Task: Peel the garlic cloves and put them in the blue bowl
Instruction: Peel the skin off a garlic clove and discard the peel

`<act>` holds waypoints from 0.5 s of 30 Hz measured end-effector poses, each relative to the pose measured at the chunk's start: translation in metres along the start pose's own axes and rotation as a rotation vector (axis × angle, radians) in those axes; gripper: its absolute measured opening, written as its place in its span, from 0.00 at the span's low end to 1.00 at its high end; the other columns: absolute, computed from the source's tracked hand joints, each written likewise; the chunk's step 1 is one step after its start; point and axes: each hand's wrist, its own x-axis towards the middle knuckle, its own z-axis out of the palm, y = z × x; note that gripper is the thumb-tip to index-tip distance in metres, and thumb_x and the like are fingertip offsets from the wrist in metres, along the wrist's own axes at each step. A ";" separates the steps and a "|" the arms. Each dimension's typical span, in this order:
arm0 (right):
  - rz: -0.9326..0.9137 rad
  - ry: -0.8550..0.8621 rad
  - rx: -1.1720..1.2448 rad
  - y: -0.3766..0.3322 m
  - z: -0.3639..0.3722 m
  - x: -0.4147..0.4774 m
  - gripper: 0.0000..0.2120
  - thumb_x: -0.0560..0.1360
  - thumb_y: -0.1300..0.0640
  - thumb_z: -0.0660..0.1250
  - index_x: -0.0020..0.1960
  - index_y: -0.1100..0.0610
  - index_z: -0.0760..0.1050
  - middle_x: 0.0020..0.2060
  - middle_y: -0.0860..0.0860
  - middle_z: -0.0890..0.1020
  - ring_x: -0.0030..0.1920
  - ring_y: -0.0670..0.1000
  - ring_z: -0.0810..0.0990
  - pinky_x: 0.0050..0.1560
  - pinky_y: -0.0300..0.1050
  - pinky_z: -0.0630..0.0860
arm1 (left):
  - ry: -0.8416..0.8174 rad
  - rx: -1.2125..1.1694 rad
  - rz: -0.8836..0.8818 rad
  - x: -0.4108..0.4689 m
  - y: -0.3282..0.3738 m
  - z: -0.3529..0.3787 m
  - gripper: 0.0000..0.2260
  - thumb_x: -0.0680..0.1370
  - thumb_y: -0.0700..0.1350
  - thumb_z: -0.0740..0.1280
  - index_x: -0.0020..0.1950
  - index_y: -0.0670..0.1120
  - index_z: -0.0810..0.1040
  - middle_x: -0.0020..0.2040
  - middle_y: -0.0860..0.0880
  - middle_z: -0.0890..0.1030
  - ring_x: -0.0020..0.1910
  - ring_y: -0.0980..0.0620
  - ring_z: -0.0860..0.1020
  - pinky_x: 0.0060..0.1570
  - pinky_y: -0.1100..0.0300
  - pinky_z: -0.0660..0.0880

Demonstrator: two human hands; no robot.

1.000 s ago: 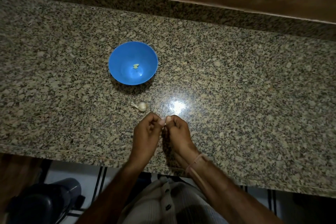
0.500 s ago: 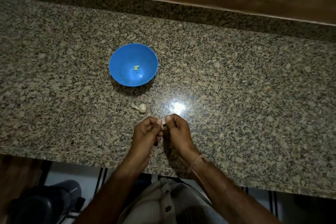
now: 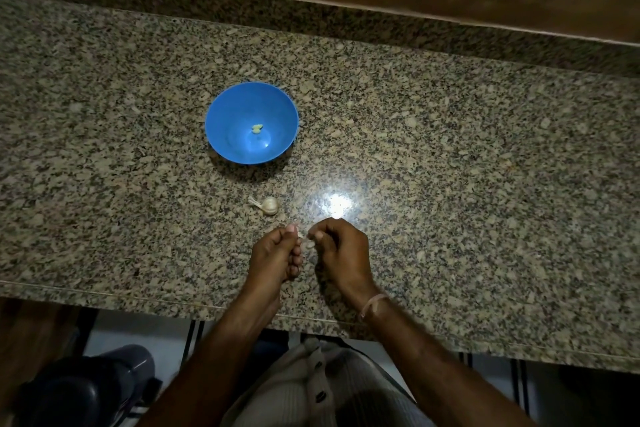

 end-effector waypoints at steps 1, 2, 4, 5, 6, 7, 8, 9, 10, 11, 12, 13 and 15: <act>-0.029 -0.003 -0.029 0.001 -0.001 -0.002 0.10 0.79 0.64 0.68 0.50 0.52 0.85 0.45 0.45 0.86 0.49 0.44 0.82 0.52 0.46 0.80 | 0.011 0.009 0.004 0.000 -0.001 0.000 0.13 0.85 0.50 0.64 0.44 0.45 0.77 0.32 0.50 0.74 0.30 0.55 0.70 0.31 0.59 0.66; -0.059 -0.013 -0.024 0.000 -0.002 -0.003 0.11 0.79 0.63 0.68 0.54 0.51 0.85 0.49 0.44 0.86 0.53 0.45 0.83 0.56 0.48 0.80 | 0.021 0.015 0.010 0.000 -0.001 0.000 0.14 0.85 0.50 0.65 0.45 0.43 0.78 0.32 0.50 0.74 0.30 0.55 0.69 0.31 0.59 0.65; -0.076 -0.070 0.093 -0.006 -0.006 -0.006 0.10 0.79 0.61 0.71 0.59 0.53 0.85 0.52 0.44 0.87 0.55 0.46 0.84 0.57 0.48 0.81 | 0.031 0.020 0.023 0.002 -0.004 -0.001 0.16 0.84 0.51 0.66 0.47 0.39 0.79 0.34 0.48 0.75 0.30 0.55 0.69 0.31 0.59 0.65; -0.067 -0.106 0.154 -0.010 -0.008 -0.008 0.10 0.78 0.61 0.73 0.58 0.54 0.85 0.51 0.45 0.87 0.53 0.46 0.85 0.56 0.47 0.82 | 0.029 0.020 0.026 0.002 -0.006 -0.001 0.17 0.84 0.51 0.67 0.49 0.37 0.80 0.34 0.48 0.75 0.30 0.55 0.69 0.31 0.59 0.65; -0.059 -0.120 0.197 -0.014 -0.009 -0.009 0.08 0.78 0.61 0.74 0.57 0.55 0.85 0.49 0.46 0.88 0.52 0.47 0.86 0.55 0.47 0.83 | 0.022 0.014 0.024 0.002 -0.007 -0.002 0.18 0.84 0.52 0.67 0.50 0.36 0.81 0.34 0.48 0.76 0.30 0.55 0.70 0.31 0.59 0.65; -0.059 -0.116 0.214 -0.017 -0.010 -0.009 0.07 0.77 0.62 0.75 0.54 0.56 0.86 0.47 0.47 0.88 0.49 0.47 0.86 0.53 0.47 0.83 | 0.011 -0.001 0.020 0.002 -0.007 -0.002 0.17 0.84 0.52 0.67 0.50 0.36 0.81 0.34 0.48 0.76 0.31 0.56 0.70 0.31 0.59 0.65; -0.057 -0.106 0.230 -0.019 -0.011 -0.009 0.05 0.77 0.63 0.75 0.51 0.57 0.86 0.44 0.48 0.88 0.48 0.48 0.87 0.51 0.46 0.83 | -0.003 -0.019 0.017 0.002 -0.007 -0.003 0.16 0.84 0.52 0.67 0.48 0.39 0.81 0.33 0.49 0.75 0.31 0.56 0.70 0.31 0.59 0.65; -0.054 -0.101 0.244 -0.020 -0.011 -0.008 0.03 0.77 0.63 0.75 0.50 0.58 0.86 0.43 0.48 0.88 0.46 0.48 0.87 0.50 0.44 0.83 | -0.013 -0.030 0.018 0.001 -0.006 -0.003 0.14 0.84 0.51 0.67 0.47 0.42 0.81 0.32 0.50 0.75 0.31 0.56 0.70 0.32 0.59 0.65; -0.048 -0.101 0.255 -0.020 -0.012 -0.007 0.03 0.77 0.64 0.75 0.49 0.58 0.86 0.42 0.48 0.88 0.45 0.48 0.87 0.49 0.43 0.83 | -0.018 -0.031 0.026 0.001 -0.005 -0.003 0.13 0.84 0.51 0.67 0.46 0.43 0.81 0.32 0.51 0.75 0.31 0.56 0.70 0.32 0.59 0.65; -0.041 -0.108 0.263 -0.020 -0.012 -0.007 0.02 0.77 0.63 0.75 0.48 0.58 0.87 0.41 0.48 0.88 0.45 0.48 0.87 0.49 0.43 0.83 | -0.022 -0.024 0.036 0.001 -0.005 -0.004 0.13 0.84 0.52 0.67 0.46 0.44 0.81 0.32 0.51 0.75 0.31 0.56 0.70 0.32 0.59 0.66; -0.027 -0.115 0.272 -0.019 -0.012 -0.006 0.02 0.77 0.63 0.75 0.48 0.58 0.87 0.41 0.48 0.88 0.45 0.48 0.87 0.50 0.45 0.84 | -0.026 -0.012 0.047 0.001 -0.005 -0.005 0.13 0.84 0.52 0.67 0.47 0.44 0.82 0.32 0.52 0.75 0.31 0.57 0.70 0.32 0.59 0.66; -0.014 -0.123 0.283 -0.019 -0.013 -0.006 0.02 0.77 0.62 0.75 0.48 0.58 0.87 0.41 0.48 0.88 0.45 0.49 0.87 0.51 0.46 0.84 | -0.031 0.002 0.057 0.001 -0.005 -0.005 0.13 0.84 0.52 0.67 0.48 0.43 0.82 0.32 0.52 0.75 0.31 0.57 0.70 0.32 0.60 0.66; 0.007 -0.126 0.284 -0.018 -0.012 -0.005 0.02 0.78 0.61 0.75 0.48 0.57 0.86 0.40 0.49 0.88 0.44 0.49 0.87 0.50 0.48 0.84 | -0.038 0.023 0.088 0.000 -0.006 -0.006 0.13 0.84 0.51 0.67 0.50 0.42 0.82 0.33 0.51 0.75 0.32 0.56 0.71 0.32 0.60 0.67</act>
